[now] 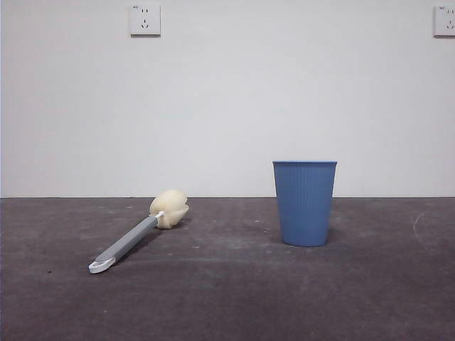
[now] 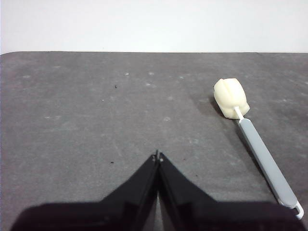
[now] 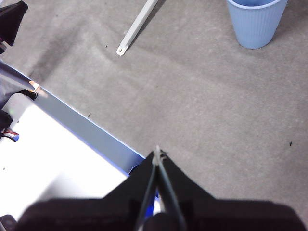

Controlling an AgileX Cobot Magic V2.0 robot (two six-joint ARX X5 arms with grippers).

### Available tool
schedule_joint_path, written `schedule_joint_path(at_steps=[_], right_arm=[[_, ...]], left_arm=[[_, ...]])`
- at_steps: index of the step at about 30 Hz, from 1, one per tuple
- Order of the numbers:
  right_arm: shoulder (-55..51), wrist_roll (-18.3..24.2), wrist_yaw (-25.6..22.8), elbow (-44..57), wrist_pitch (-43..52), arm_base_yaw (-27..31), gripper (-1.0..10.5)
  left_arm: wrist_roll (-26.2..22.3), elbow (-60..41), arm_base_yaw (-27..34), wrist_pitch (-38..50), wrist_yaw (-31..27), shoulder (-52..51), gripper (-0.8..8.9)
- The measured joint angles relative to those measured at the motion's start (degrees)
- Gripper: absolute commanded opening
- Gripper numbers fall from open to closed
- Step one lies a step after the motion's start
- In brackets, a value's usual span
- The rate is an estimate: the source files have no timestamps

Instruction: Pick up the cup brush,pick up the cup,insert the brush into the cup,clean the cup,put the cup brush back,put the cup back to the fixed position on the table

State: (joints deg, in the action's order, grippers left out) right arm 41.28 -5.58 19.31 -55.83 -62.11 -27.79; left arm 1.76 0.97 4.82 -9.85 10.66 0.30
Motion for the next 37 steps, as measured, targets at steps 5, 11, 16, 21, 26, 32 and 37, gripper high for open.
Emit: schedule_joint_path(at_steps=[5, 11, 16, 21, 26, 32, 37], right_arm=[[0.0, 0.0, 0.0, 0.0, 0.0, 0.0, 0.0], [0.0, 0.0, 0.0, 0.0, 0.0, 0.0, 0.0], [0.0, 0.3, -0.1, 0.0, 0.0, 0.0, 0.0], [-1.7, 6.3, -5.3, 0.0, 6.9, 1.1, 0.0], [-6.9, 10.1, -8.5, 0.0, 20.8, 4.8, 0.0], [-13.8, 13.2, -15.1, 0.6, 24.7, 10.1, 0.0], [-20.3, 15.0, -15.0, 6.9, 31.5, 14.6, 0.0]], left_arm=[[0.4, 0.0, 0.0, 0.0, 0.0, 0.0, -0.03], [0.4, 0.0, 0.0, 0.0, 0.0, 0.0, -0.03], [0.4, 0.0, 0.0, 0.0, 0.0, 0.0, -0.03], [0.4, 0.0, 0.0, 0.0, 0.0, 0.0, -0.03], [0.4, 0.0, 0.0, 0.0, 0.0, 0.0, -0.03], [0.4, 0.0, 0.0, 0.0, 0.0, 0.0, -0.03], [0.4, 0.0, 0.0, 0.0, 0.0, 0.0, -0.03]])
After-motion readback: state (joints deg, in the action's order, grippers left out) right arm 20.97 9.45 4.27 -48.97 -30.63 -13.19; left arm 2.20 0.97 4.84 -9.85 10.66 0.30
